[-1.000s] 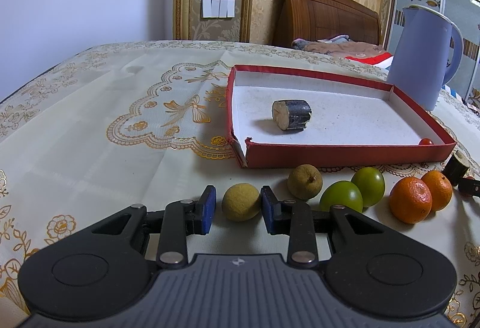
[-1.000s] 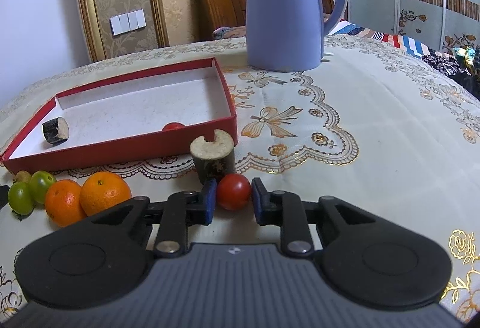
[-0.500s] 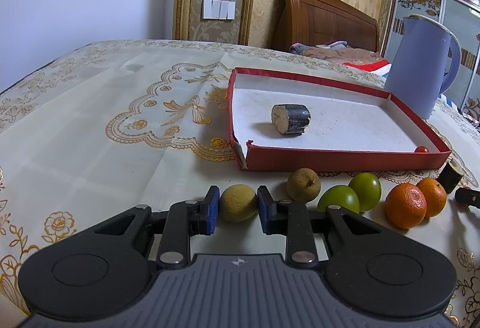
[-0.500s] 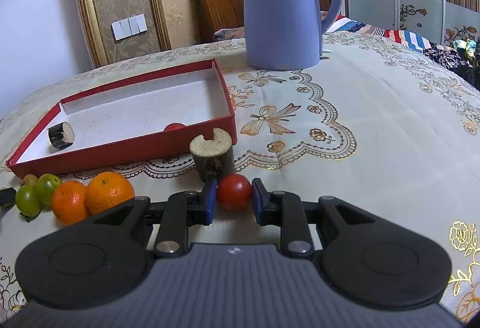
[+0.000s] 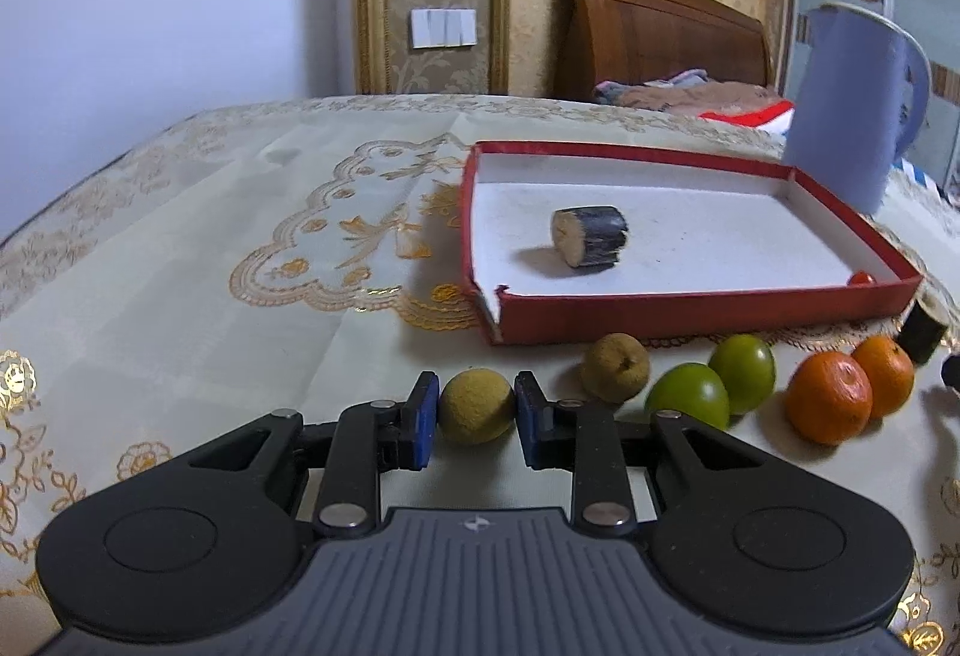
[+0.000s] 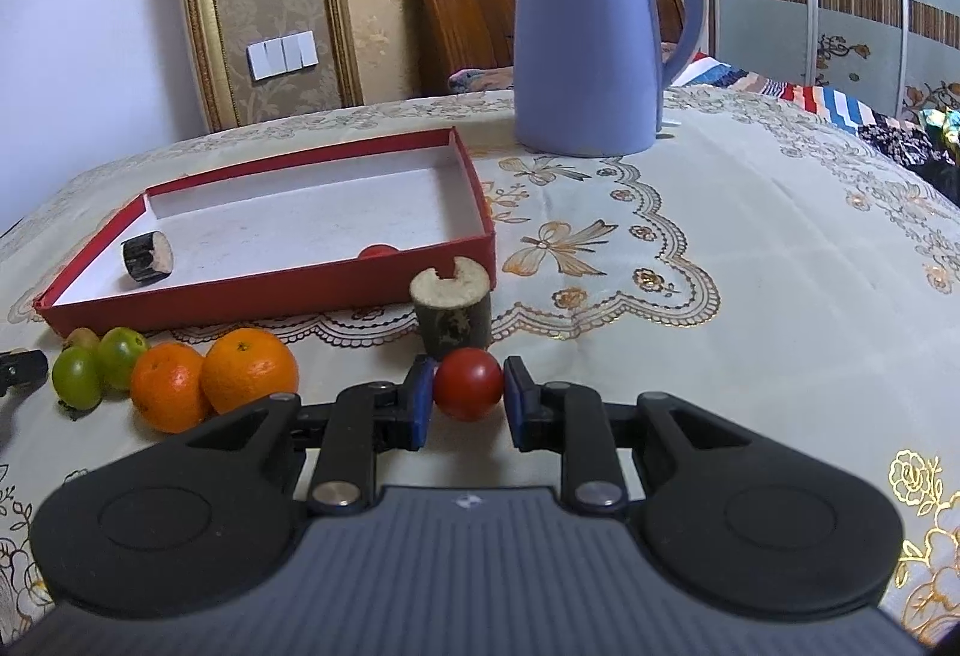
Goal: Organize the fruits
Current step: 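Lift and carry the yellow fruit and the tomato over the red tray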
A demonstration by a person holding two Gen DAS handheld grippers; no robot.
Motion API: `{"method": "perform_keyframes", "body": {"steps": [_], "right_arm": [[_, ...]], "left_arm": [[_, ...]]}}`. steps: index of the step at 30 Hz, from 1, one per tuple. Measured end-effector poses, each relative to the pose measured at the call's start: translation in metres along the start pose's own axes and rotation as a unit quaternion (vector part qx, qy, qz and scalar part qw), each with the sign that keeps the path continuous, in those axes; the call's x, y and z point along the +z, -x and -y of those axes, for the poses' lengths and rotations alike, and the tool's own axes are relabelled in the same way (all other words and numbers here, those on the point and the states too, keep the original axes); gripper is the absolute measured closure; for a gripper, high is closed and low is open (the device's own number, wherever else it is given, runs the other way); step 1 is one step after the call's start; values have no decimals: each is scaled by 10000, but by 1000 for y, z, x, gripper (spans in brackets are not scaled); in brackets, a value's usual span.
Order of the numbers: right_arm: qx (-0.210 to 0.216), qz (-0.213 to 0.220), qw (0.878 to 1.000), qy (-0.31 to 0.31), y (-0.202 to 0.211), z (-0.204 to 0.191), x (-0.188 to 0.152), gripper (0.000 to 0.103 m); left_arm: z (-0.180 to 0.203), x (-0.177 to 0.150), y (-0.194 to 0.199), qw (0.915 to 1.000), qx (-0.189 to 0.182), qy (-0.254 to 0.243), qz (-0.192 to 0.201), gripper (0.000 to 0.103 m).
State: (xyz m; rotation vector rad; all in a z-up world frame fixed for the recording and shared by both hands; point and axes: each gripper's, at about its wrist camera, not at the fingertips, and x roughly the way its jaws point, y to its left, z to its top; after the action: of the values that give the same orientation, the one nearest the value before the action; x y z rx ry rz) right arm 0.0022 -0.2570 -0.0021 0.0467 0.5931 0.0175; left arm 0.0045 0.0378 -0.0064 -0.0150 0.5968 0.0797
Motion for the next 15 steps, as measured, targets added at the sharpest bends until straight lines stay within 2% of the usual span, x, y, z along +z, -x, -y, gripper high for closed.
{"method": "perform_keyframes", "body": {"steps": [15], "right_arm": [[127, 146, 9994, 295, 11, -15, 16, 79]], "left_arm": [[16, 18, 7, 9993, -353, -75, 21, 77]]}}
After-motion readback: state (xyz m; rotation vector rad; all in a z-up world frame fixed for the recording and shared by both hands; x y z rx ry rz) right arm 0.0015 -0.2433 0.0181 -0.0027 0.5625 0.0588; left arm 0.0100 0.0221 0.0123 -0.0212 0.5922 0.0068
